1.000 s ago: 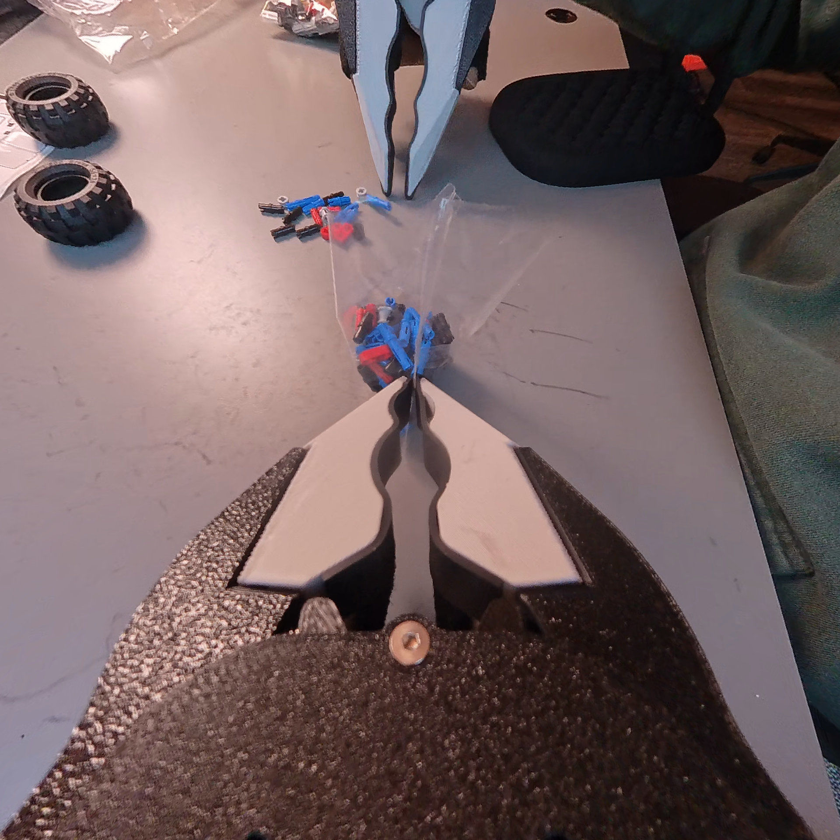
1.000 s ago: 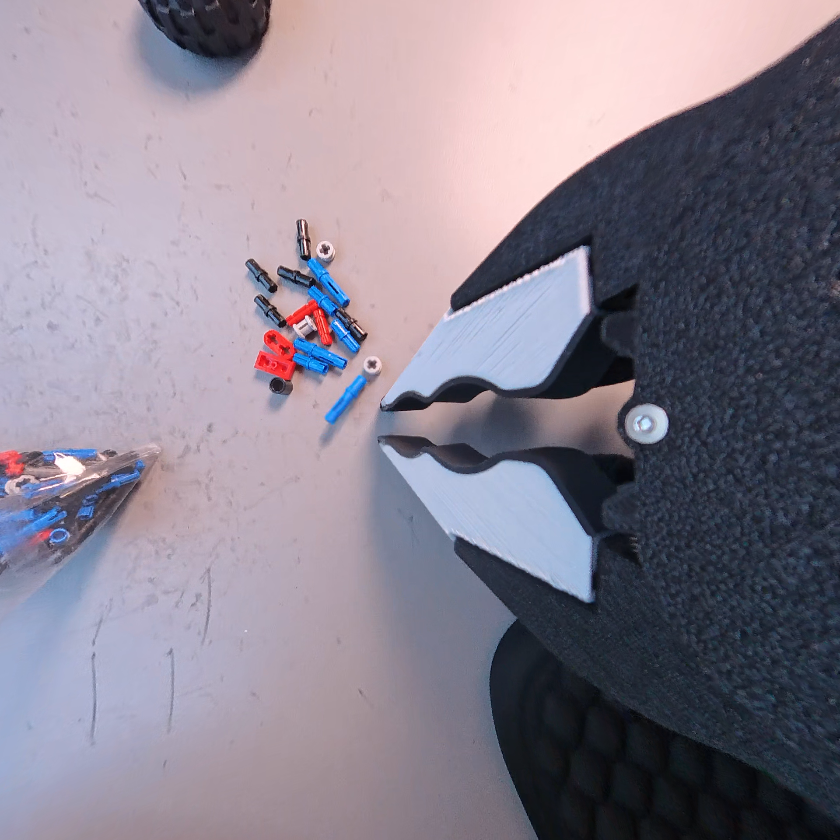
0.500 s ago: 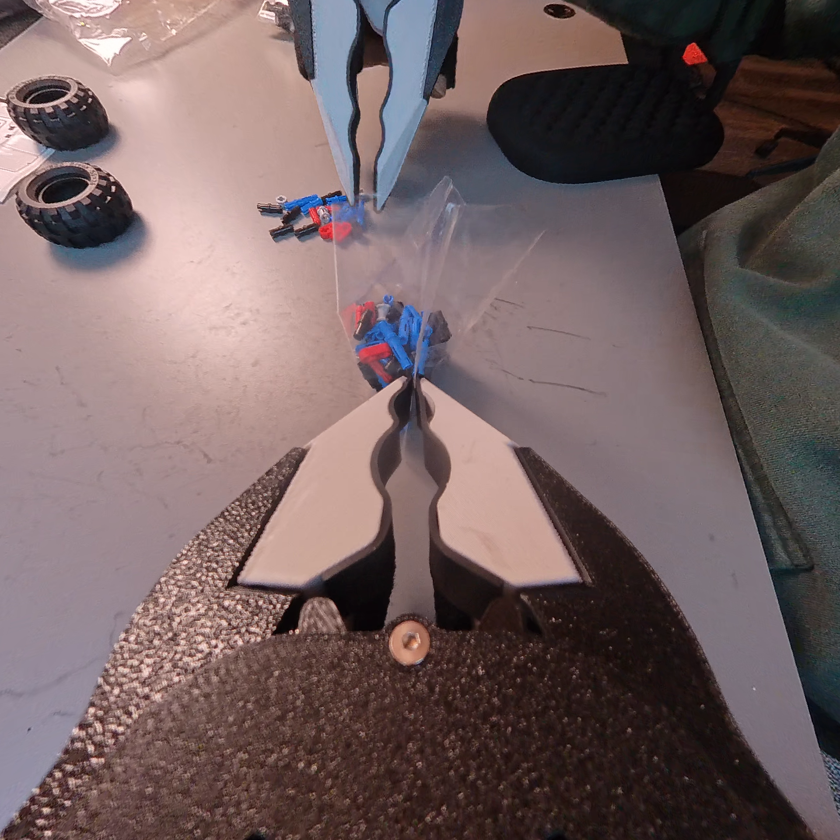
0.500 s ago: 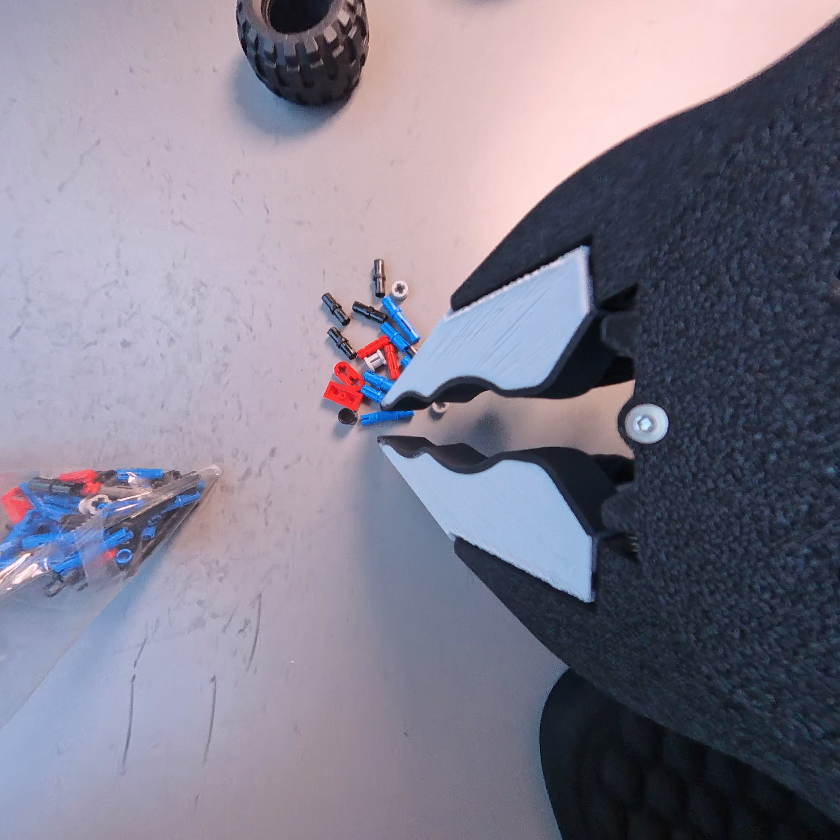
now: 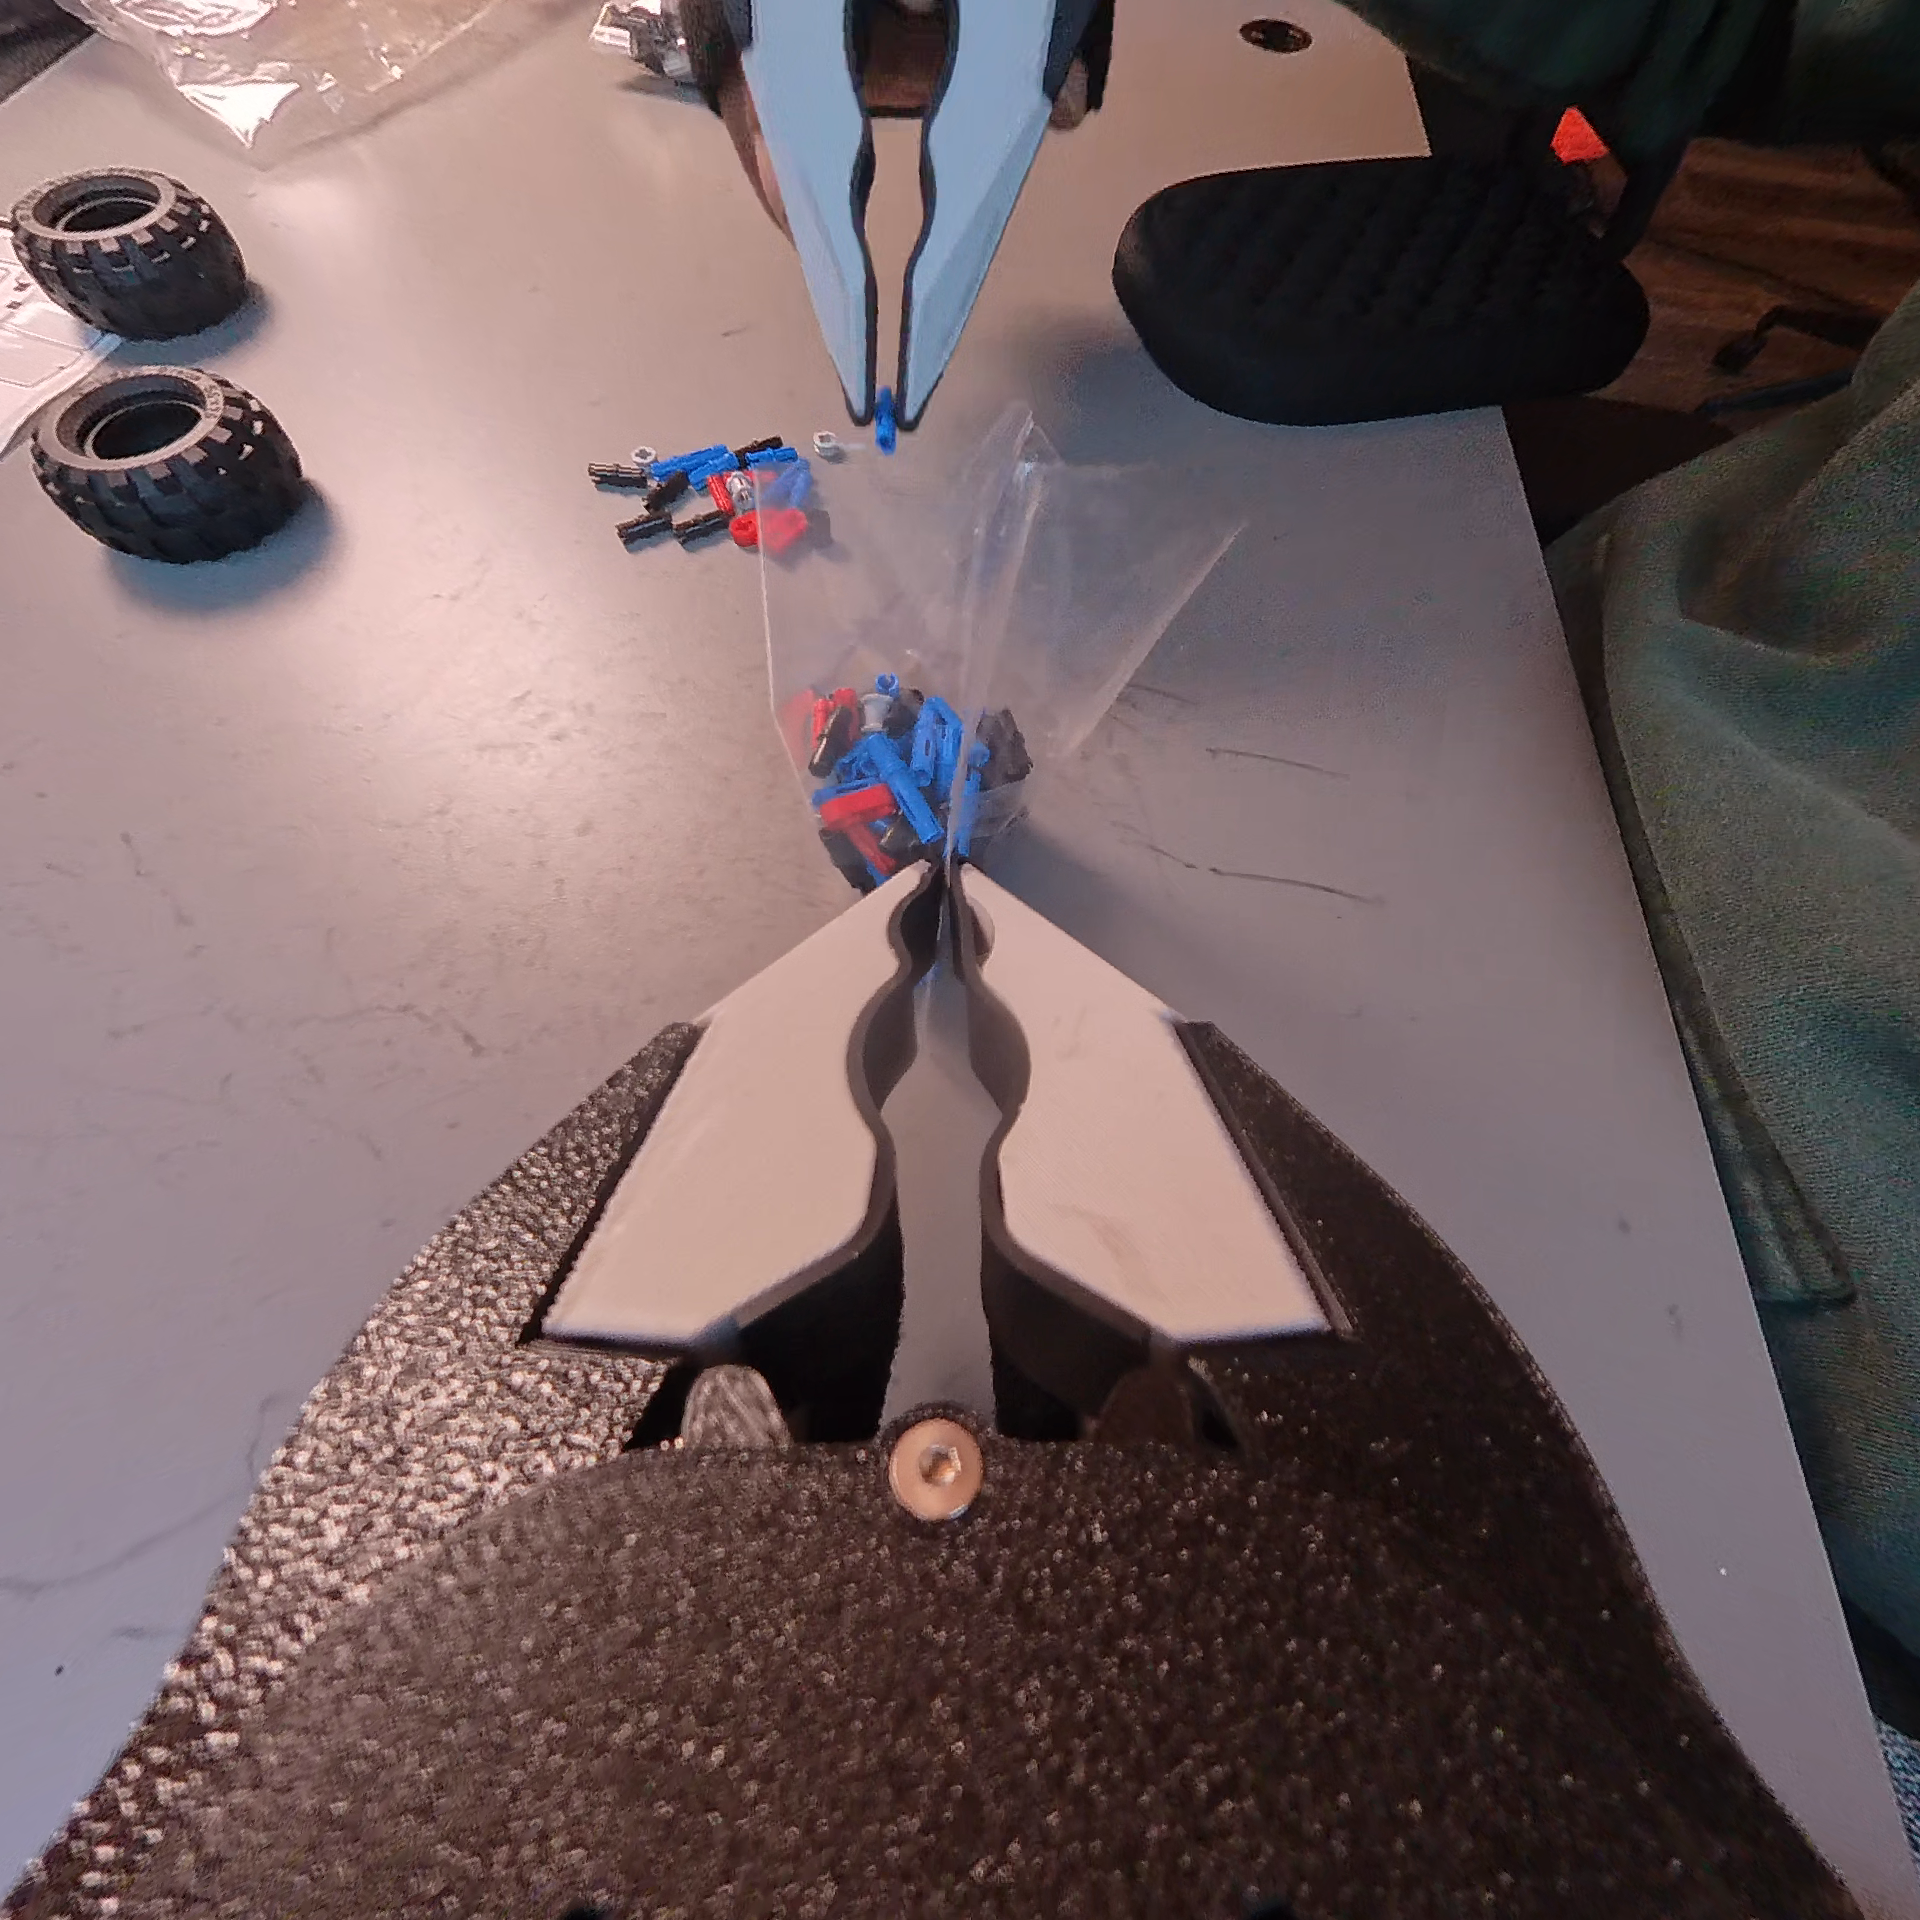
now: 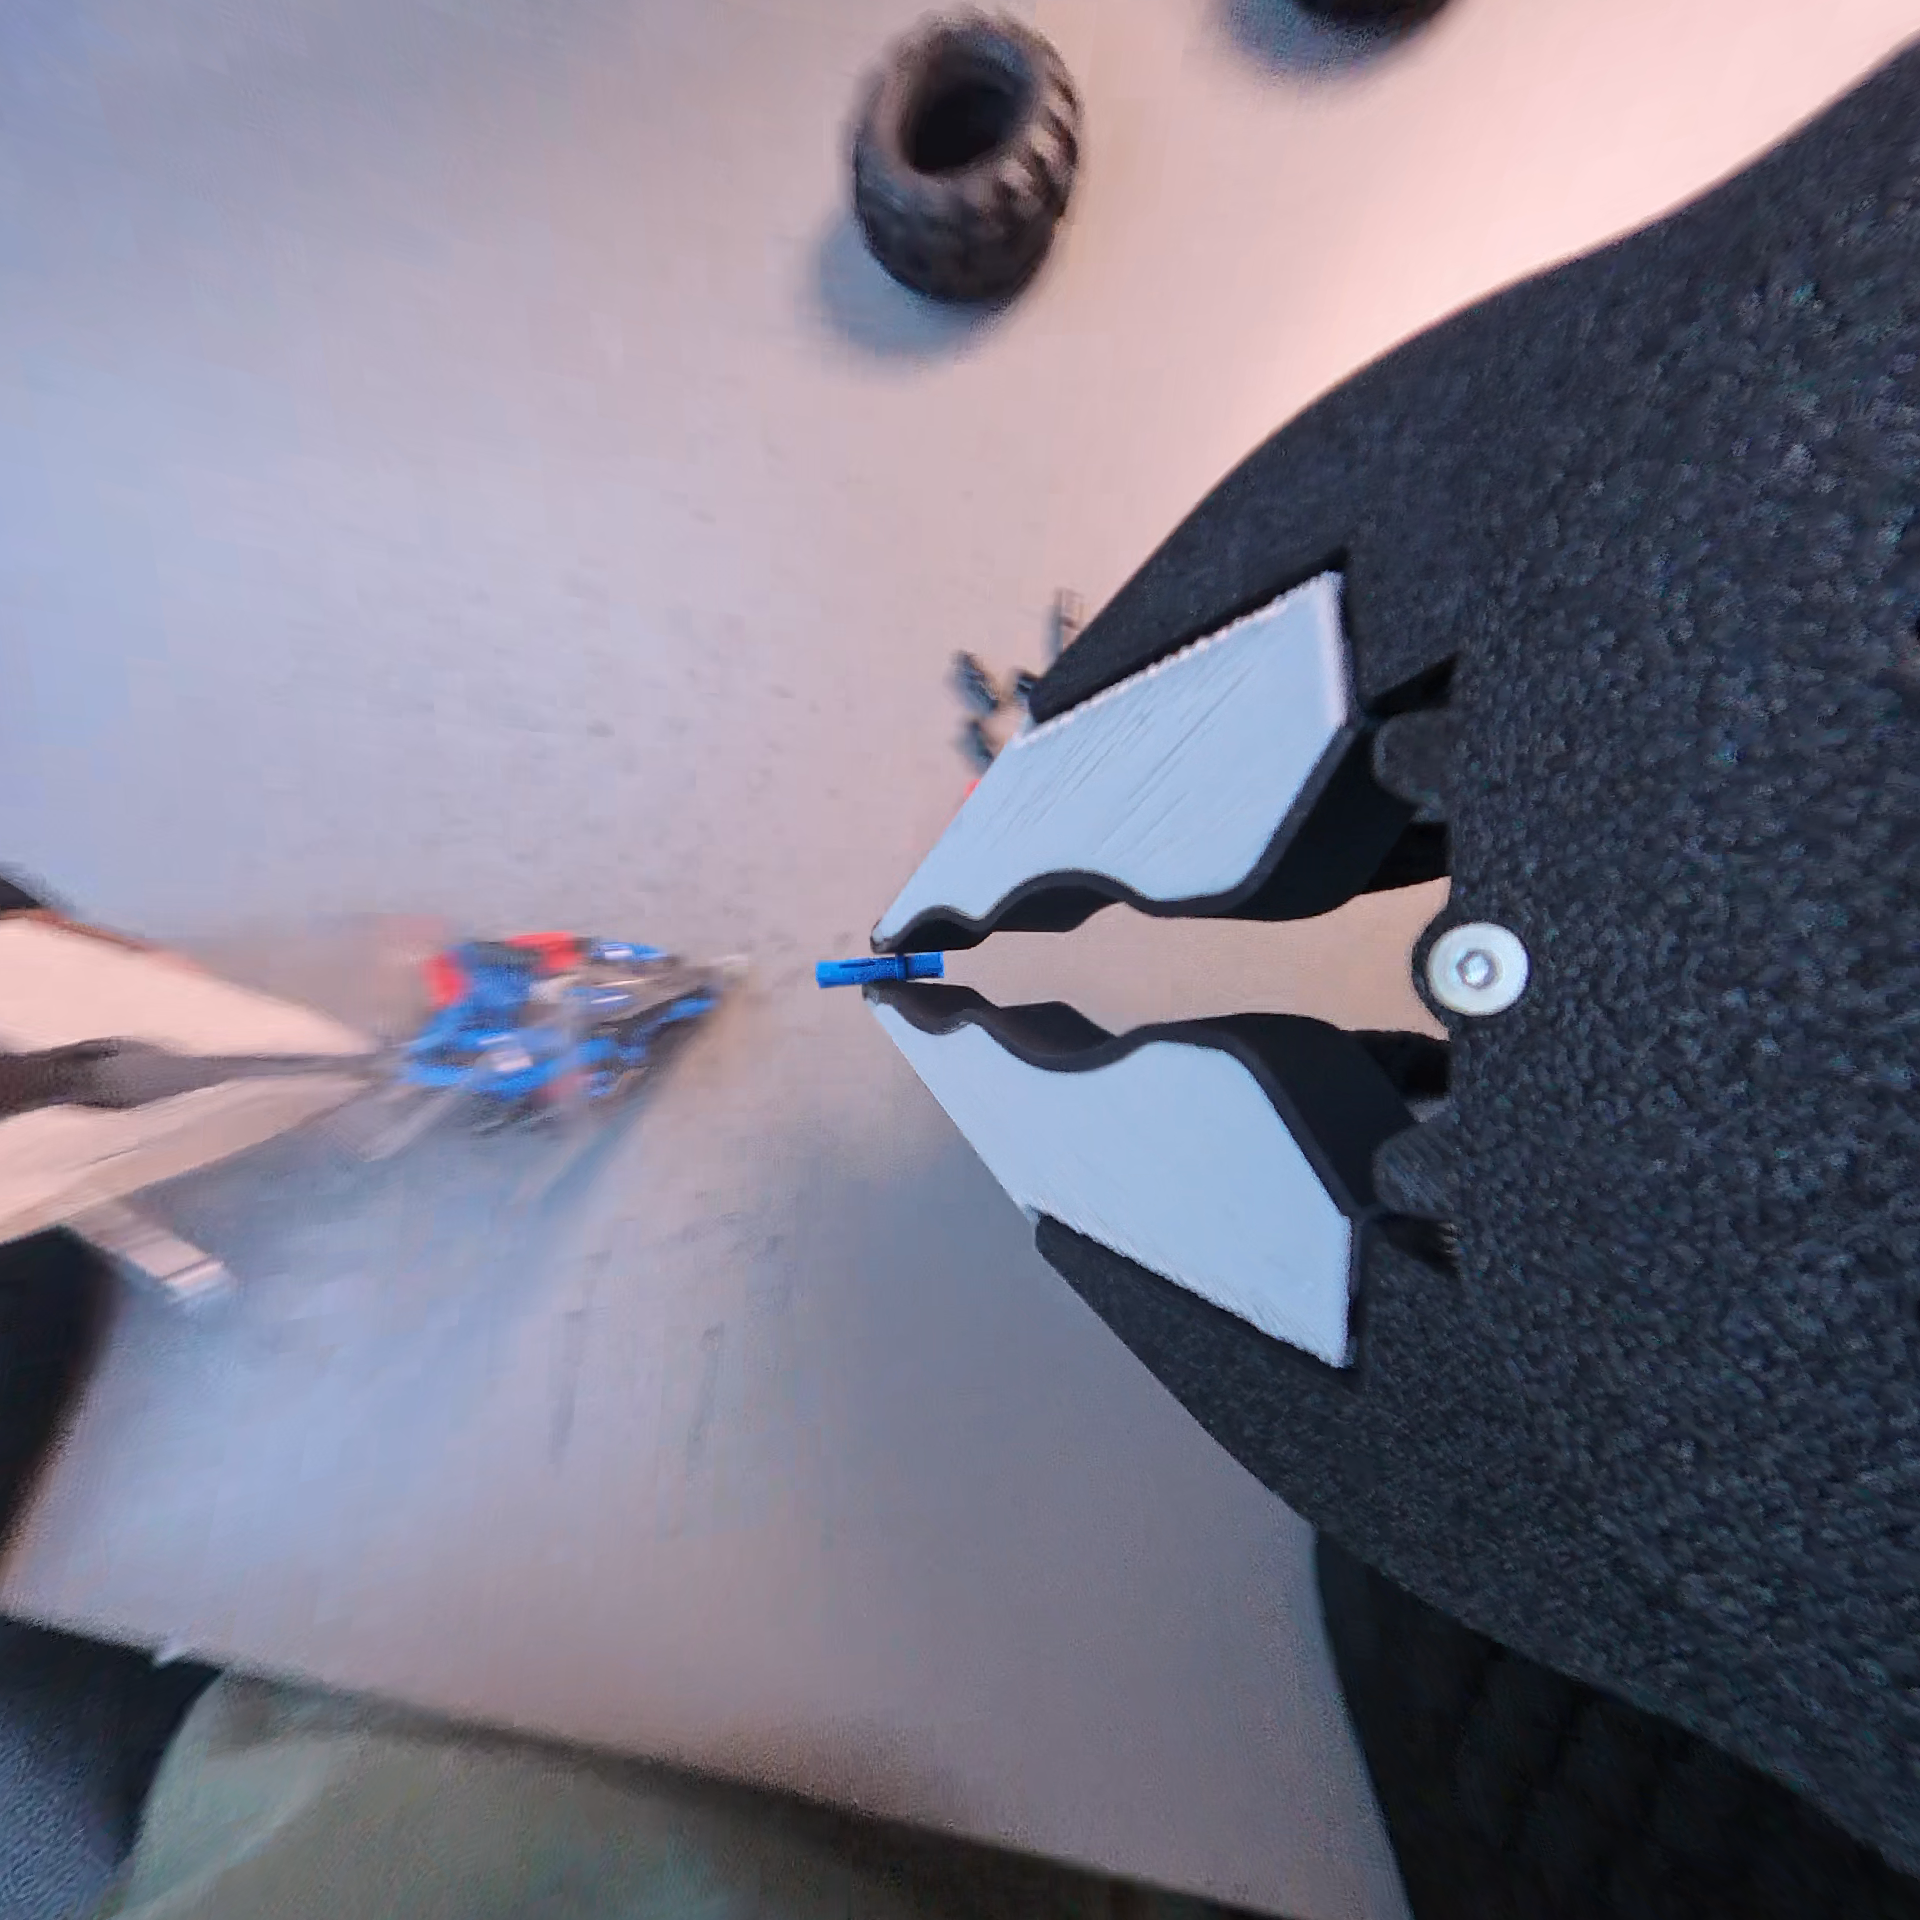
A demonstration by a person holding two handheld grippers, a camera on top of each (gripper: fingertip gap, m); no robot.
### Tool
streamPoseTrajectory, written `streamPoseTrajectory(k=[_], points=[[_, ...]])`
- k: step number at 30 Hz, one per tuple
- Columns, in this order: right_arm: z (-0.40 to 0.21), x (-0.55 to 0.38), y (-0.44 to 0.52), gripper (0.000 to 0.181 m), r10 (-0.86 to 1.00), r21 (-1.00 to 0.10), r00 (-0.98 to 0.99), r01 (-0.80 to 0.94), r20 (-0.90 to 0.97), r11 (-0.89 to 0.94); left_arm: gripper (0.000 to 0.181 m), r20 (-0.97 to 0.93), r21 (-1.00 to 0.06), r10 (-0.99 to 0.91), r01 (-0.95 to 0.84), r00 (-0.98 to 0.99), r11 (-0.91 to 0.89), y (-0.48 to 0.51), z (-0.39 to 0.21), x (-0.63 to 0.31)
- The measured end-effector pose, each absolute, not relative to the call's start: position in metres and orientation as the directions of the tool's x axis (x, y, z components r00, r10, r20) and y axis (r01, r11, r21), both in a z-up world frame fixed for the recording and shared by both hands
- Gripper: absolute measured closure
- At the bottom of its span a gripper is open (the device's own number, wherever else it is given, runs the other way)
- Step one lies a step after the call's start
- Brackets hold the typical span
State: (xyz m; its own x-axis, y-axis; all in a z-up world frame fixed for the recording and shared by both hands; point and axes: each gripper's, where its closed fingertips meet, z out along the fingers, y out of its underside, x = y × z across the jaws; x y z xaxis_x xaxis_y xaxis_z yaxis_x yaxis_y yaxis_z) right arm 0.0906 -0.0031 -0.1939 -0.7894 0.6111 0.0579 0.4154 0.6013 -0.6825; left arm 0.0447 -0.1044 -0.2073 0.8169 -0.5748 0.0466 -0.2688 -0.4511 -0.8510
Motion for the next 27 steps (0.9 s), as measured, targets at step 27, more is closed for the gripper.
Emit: streamPoseTrajectory(k=[27], points=[[-0.24,0.107,0.058,0.168,0.767,-0.61,-0.641,0.603,0.015,0.515,0.18,0.033,-0.843,-0.588,-0.293,0.808,-0.451,-0.106,-0.21,0.047]])
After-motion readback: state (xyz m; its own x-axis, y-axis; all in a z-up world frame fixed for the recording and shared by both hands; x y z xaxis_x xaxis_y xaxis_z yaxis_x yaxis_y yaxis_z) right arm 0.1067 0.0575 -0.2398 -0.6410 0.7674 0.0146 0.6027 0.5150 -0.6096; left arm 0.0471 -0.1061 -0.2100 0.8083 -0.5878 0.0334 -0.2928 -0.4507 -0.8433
